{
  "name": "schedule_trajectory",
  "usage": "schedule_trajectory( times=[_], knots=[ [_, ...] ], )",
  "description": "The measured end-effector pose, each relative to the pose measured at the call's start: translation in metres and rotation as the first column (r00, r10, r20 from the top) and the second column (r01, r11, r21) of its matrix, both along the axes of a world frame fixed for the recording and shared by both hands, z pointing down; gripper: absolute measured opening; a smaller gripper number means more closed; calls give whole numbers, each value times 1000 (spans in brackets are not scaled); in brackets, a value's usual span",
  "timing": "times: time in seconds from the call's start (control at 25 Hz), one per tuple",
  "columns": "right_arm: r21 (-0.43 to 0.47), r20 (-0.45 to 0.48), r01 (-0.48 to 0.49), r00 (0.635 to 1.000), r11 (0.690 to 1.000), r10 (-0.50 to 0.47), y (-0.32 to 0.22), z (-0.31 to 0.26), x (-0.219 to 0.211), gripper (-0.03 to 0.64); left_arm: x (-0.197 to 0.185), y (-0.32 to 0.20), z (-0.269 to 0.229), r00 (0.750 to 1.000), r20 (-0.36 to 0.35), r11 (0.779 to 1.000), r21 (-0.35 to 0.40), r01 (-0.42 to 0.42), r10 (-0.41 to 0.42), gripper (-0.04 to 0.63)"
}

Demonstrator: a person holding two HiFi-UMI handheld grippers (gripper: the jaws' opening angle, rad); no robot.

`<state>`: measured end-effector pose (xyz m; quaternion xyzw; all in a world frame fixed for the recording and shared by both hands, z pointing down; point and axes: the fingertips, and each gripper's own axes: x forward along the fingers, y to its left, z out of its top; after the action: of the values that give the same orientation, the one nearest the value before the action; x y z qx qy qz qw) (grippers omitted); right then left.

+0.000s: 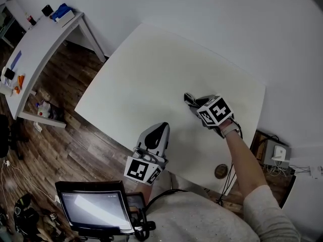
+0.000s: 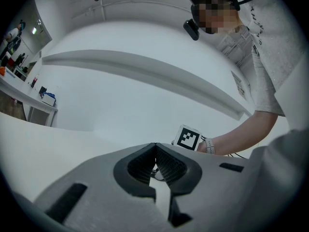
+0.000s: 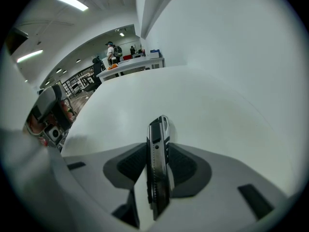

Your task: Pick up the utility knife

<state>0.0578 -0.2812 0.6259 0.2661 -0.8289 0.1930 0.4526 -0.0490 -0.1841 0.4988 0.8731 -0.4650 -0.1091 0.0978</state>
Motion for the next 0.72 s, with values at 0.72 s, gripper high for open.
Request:
schedule_trajectory(
  times=[0.72],
  knots=[
    [-5, 161, -89, 983, 996, 89, 17, -49, -5, 141, -8, 3, -23, 1000, 21, 1000, 15, 17, -17, 8]
  ],
)
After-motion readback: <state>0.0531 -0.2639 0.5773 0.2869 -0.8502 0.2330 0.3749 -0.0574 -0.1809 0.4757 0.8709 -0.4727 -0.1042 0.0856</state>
